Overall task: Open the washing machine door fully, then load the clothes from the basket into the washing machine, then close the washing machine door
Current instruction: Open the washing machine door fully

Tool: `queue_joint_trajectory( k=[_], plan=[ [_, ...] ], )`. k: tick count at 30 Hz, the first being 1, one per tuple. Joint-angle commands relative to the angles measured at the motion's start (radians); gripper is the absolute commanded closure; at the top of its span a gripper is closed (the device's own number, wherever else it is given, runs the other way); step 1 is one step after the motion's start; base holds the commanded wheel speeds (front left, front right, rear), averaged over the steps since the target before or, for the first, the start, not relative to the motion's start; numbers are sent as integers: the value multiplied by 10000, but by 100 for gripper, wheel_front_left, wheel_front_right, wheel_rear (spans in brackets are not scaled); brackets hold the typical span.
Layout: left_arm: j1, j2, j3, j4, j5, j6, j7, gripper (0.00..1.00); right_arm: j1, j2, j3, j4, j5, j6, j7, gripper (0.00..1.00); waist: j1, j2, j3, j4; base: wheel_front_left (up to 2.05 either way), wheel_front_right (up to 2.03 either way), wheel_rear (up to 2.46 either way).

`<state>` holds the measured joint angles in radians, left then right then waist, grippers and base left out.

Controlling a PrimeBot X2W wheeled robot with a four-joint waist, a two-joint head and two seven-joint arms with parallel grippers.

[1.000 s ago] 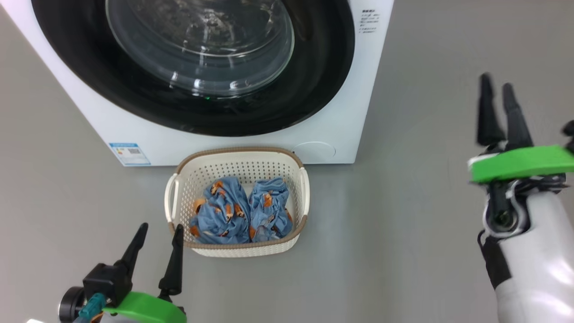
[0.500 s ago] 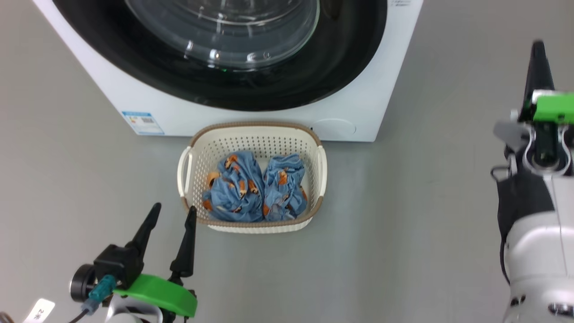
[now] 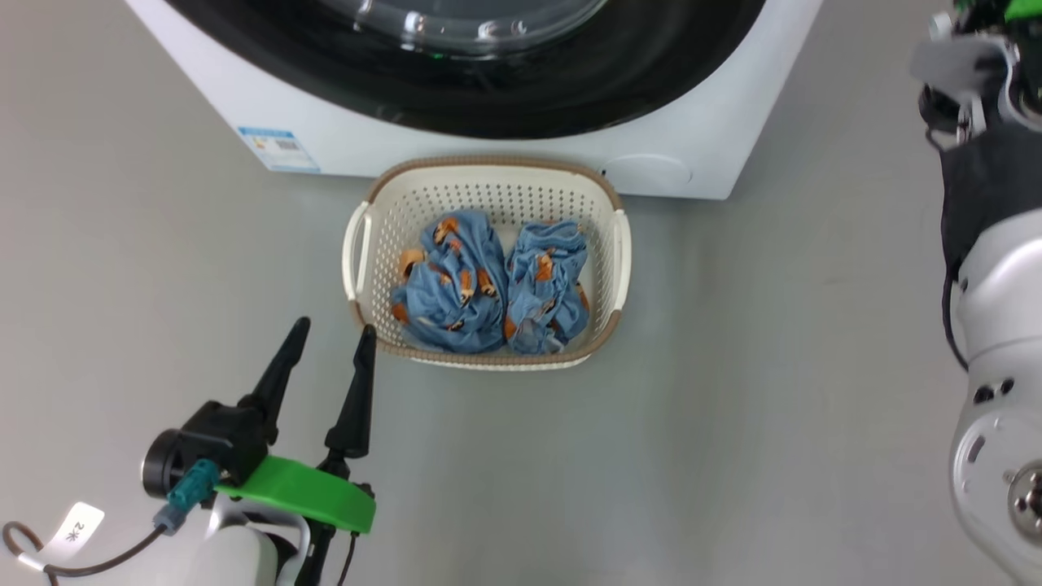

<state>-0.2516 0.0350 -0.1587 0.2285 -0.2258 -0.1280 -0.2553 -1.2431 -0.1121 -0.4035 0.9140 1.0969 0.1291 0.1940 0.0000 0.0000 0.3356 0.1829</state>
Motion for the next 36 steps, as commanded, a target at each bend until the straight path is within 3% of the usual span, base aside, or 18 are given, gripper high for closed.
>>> queue_joint_trajectory(
  k=[1, 15, 29, 36],
  plan=[
    [-271, 156, 239, -316, -105, -27, -65, 0, -567, 161, 104, -28, -128, 16, 217, 100, 0, 0, 300, 218, 0, 0, 0],
    [-895, 153, -25, -843, -519, 14, -65, 0, -2873, 54, 138, 1601, -1086, 16, 1560, 100, 0, 0, 1512, 602, 0, 0, 0],
    [-1115, 153, -101, -984, -710, 86, -65, 0, -3236, 36, 93, 2109, -1575, 16, 2276, 100, 0, 0, 1815, 651, 0, 0, 0],
    [-1145, 153, -90, -1098, -701, 79, -65, 0, -3212, 70, 234, 2113, -1630, 16, 3548, 100, 0, 0, 1802, 632, 0, 0, 0]
  ],
)
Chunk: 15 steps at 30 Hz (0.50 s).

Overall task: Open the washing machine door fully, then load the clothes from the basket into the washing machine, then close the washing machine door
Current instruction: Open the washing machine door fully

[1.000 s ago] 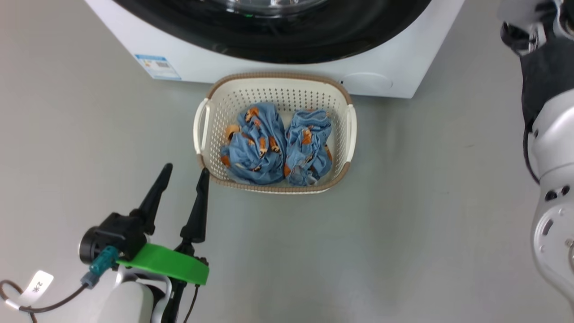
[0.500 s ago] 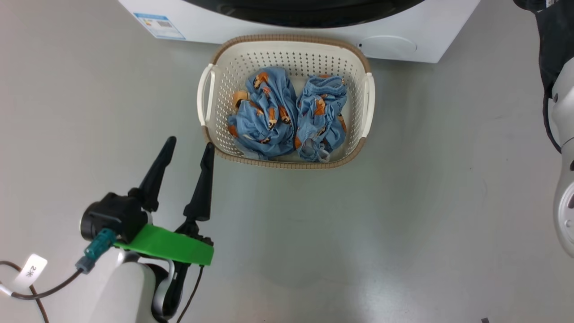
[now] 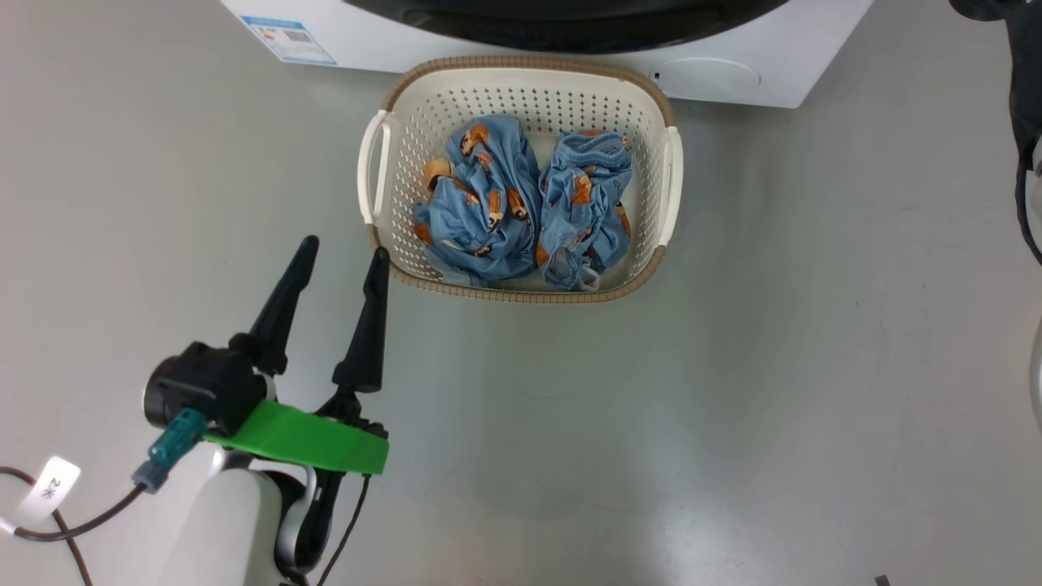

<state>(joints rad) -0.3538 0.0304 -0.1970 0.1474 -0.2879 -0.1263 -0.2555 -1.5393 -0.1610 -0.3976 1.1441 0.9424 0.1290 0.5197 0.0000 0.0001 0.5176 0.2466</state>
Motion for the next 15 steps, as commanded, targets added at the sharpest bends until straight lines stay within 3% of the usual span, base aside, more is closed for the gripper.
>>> queue_joint_trajectory(
  k=[1, 15],
  plan=[
    [-126, 199, 296, -318, -81, 61, -63, 0, -209, 537, 167, -247, -64, 17, 449, 100, 0, -1, -33, -5, 0, 0, 0],
    [102, 199, 329, -532, -58, 45, -63, 0, 1311, 607, 242, -2015, 594, 17, 4534, 100, 0, -1, -537, 9, 0, 0, 0]
  ],
)
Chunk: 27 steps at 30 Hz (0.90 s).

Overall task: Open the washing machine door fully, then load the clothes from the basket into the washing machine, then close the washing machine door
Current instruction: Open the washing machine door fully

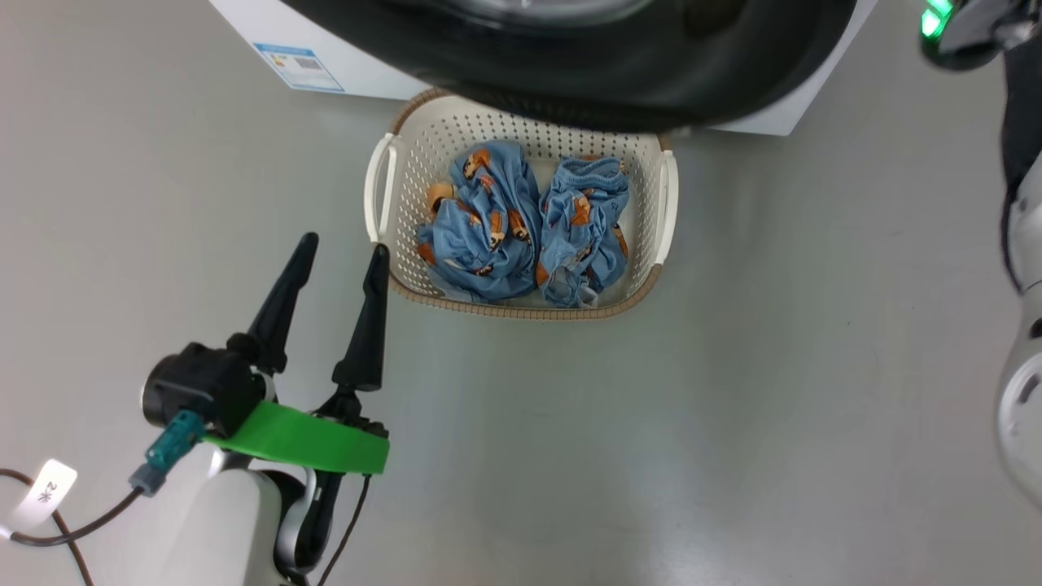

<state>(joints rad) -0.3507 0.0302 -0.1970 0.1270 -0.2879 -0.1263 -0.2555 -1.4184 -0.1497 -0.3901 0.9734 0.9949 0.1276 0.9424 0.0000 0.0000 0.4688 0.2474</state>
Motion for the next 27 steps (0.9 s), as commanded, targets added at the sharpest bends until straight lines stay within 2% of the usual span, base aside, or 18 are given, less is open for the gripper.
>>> queue_joint_trajectory(
  k=[1, 10, 15, 20, 27],
  plan=[
    [72, 201, 332, -386, -47, 43, -63, 0, 224, 535, 135, -437, 120, 31, 604, 100, 0, 0, -76, 2, 0, 0, 0],
    [218, 200, 383, -547, 80, 31, -63, 0, 1462, 897, 17, -1765, 241, 31, 2595, 100, 0, 0, -462, -43, 0, 0, 0],
    [382, 200, 387, -566, 73, 21, -63, 0, 2487, 985, 324, -2764, 562, 31, 3802, 100, 0, 0, -775, -58, 0, 0, 0],
    [443, 200, 335, -546, 93, 9, -63, 0, 3542, 991, 1556, -3506, 1743, 31, 4185, 100, 0, 0, -985, -111, 0, 0, 0],
    [482, 200, 342, -543, 142, -2, -63, 0, 5025, 993, 3808, -4520, 3448, 31, 3641, 100, 0, 0, -1165, -186, 0, 0, 0]
  ],
)
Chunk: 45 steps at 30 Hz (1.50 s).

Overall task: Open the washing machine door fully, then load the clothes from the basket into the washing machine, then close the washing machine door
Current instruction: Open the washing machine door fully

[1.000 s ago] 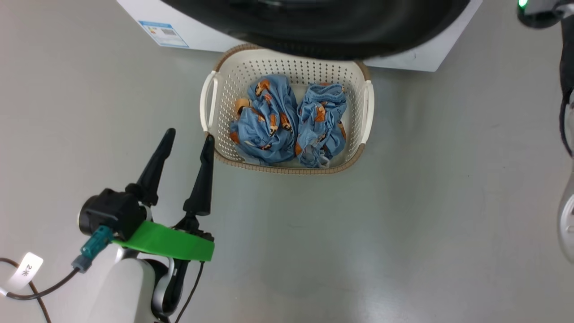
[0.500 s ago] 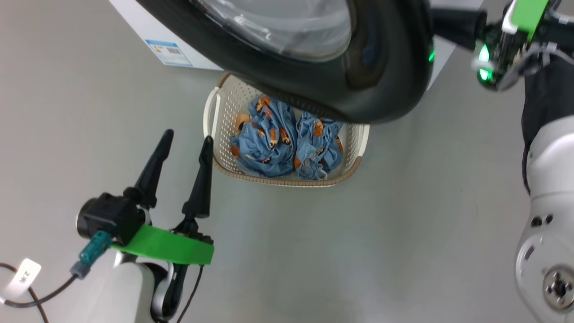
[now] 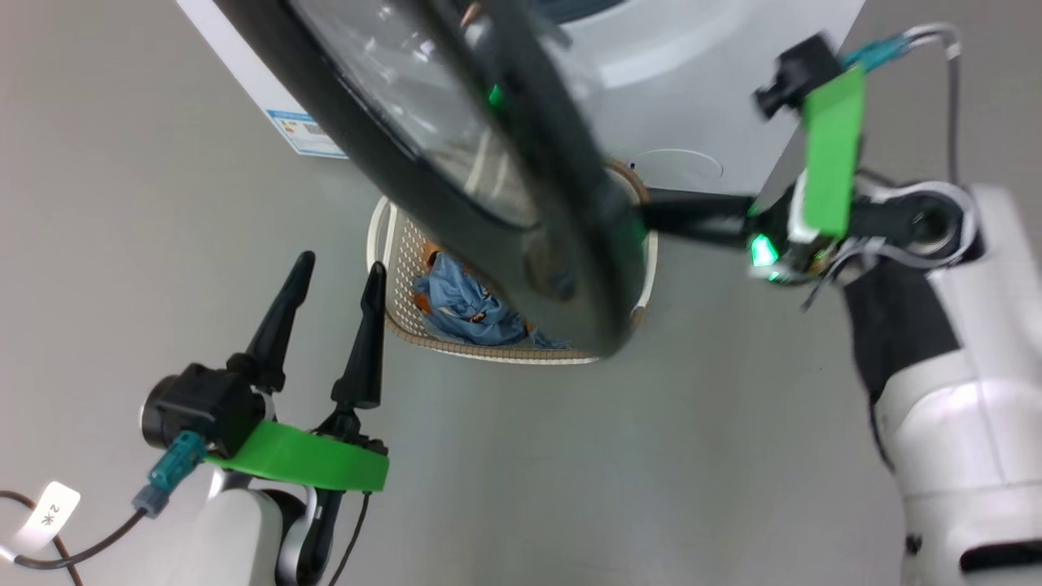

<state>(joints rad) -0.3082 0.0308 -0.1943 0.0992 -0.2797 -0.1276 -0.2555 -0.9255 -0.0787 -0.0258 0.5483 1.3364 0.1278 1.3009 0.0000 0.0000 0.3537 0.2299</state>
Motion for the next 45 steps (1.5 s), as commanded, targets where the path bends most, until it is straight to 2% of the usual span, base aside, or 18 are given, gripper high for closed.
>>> queue_joint_trajectory(
  k=[1, 9, 19, 29, 44, 45],
  plan=[
    [61, 195, 319, -265, 69, 9, -63, 0, 285, 283, 483, -446, 274, 29, -80, 100, 0, 0, -34, -13, 0, 0, 0],
    [149, 195, 389, -254, 118, -5, -63, 0, 1332, 284, 2633, -1358, 1660, 29, -1400, 100, 0, 0, -200, -22, 0, 0, 0],
    [164, 195, 462, -225, 91, -14, -63, 0, 1478, 284, 3960, -1373, 2412, 29, -2424, 100, 0, 0, -290, -58, 0, 0, 0],
    [287, 195, 654, -118, 184, -18, -63, 0, 1654, 254, 3619, -1552, 2707, 29, -3350, 100, 0, 0, -660, -257, 0, 0, 0],
    [923, 194, 1254, 12, 533, -28, -63, 0, 3363, -469, 3088, -2421, 2931, 29, -4600, 100, 0, 0, -1695, -969, 0, 0, 0],
    [980, 194, 1286, 19, 537, -28, -63, 0, 3491, -499, 3062, -2475, 2929, 29, -4712, 95, 0, 0, -1752, -1014, 0, 0, 0]
  ],
)
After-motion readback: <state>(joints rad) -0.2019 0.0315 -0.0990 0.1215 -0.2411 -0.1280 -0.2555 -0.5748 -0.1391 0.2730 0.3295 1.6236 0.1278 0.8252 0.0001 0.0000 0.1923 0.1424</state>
